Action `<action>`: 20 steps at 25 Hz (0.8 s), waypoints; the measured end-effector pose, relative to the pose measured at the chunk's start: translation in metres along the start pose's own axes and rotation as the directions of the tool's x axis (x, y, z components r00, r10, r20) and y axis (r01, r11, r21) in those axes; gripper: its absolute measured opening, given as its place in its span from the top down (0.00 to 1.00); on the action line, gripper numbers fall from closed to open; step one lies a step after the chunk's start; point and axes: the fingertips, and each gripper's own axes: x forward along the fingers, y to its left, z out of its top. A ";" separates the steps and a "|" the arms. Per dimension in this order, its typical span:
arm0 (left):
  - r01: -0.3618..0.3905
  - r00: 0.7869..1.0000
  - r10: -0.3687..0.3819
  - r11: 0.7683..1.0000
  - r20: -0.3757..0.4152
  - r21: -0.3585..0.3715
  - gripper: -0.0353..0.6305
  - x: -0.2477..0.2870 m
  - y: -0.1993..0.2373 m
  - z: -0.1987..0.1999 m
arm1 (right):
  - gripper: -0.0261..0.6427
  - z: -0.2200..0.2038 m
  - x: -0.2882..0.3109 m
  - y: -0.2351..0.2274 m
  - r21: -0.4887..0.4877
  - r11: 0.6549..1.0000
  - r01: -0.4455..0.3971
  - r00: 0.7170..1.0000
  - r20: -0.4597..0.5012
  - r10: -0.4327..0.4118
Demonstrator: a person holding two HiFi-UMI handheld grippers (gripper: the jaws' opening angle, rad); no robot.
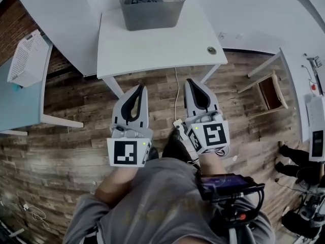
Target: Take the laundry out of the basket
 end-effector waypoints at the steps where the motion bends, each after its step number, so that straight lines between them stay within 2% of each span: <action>1: -0.001 1.000 0.001 1.000 -0.007 -0.003 0.94 0.003 0.002 -0.003 | 0.95 -0.001 0.004 -0.001 -0.003 1.000 -0.001 1.000 -0.002 0.001; 14: -0.031 0.998 0.033 0.999 -0.059 0.031 0.94 0.049 0.012 -0.015 | 0.95 -0.017 0.043 -0.040 0.049 0.999 -0.003 1.000 -0.009 0.004; 20: -0.012 0.998 0.016 0.998 -0.060 0.064 0.94 0.088 0.002 -0.018 | 0.95 -0.023 0.056 -0.074 0.073 0.997 0.008 1.000 -0.004 -0.007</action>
